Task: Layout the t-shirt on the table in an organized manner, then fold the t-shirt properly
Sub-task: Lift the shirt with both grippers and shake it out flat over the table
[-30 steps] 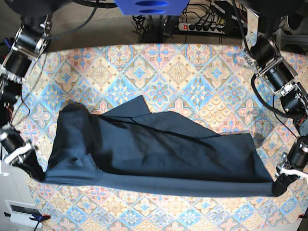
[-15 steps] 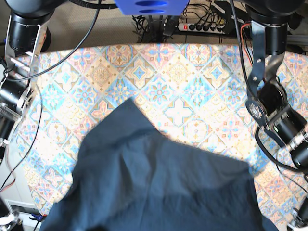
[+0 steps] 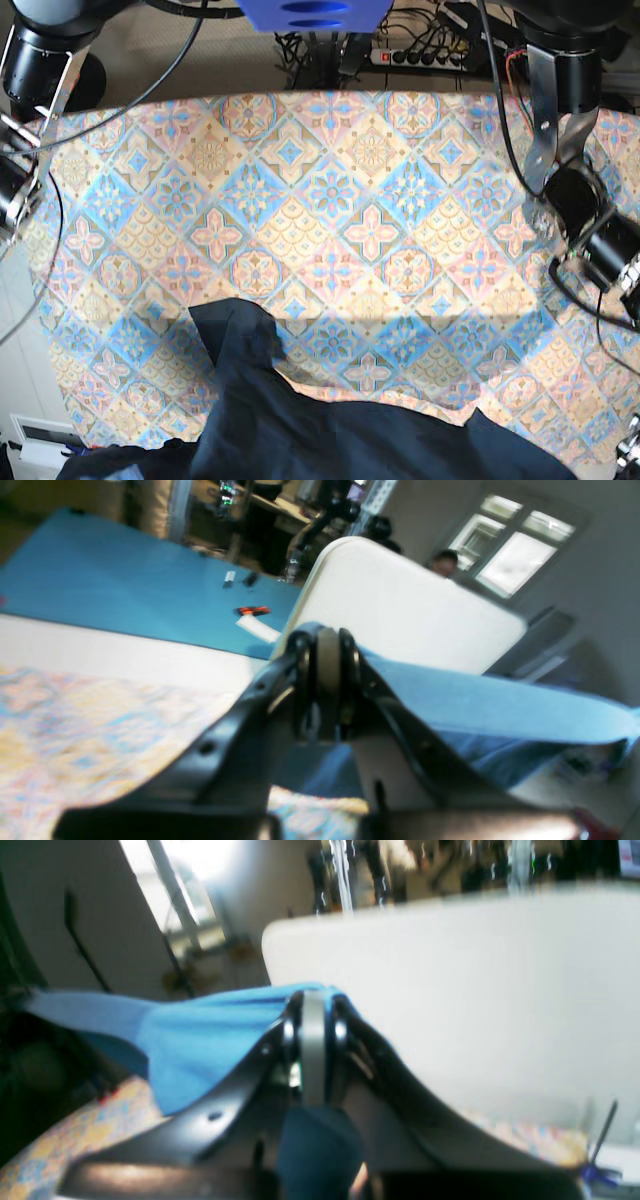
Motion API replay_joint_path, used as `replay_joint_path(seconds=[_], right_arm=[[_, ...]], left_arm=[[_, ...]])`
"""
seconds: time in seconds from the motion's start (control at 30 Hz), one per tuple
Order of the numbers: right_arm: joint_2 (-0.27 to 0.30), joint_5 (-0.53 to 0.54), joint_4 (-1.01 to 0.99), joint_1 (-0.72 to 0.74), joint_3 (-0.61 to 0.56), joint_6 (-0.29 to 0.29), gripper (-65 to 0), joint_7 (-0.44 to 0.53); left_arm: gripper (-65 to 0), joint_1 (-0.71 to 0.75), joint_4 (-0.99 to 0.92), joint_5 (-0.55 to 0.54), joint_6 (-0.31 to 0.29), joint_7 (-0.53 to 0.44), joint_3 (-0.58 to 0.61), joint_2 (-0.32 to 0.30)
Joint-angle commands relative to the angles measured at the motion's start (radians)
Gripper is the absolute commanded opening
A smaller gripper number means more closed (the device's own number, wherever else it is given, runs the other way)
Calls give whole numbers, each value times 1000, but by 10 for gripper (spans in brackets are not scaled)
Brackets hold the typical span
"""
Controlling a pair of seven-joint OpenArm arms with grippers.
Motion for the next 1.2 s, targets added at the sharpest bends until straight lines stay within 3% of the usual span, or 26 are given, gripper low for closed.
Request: replay_joint_path(seconds=[0.0,0.2,0.33,0.63,0.93,1.17], right_arm=[[29,38,37,11,11,-8,-650,55],[61,49,192,-212,108,-8,-650,44],[61,50,324,-402,217,-8,-650,-1],[46,50,613,-781,370,-8,-650,-4],[-88,50,861,-1178,562,-8,-650,-7],[-204,50,903,-1407,588,-8,-650,-7]], left_arm=[[-650,-5,28,-13,6,-46,0,-30],[-650,200,120,-110,6,-40,-17,-97],[-650,361,247,-144,6,1,-80,-101],[-650,671,359,-204,6,1,-192,-101],[-650,976,362,-256,6,1,-285,-104],[-650,1180,364,-256,6,1,-285,-133]])
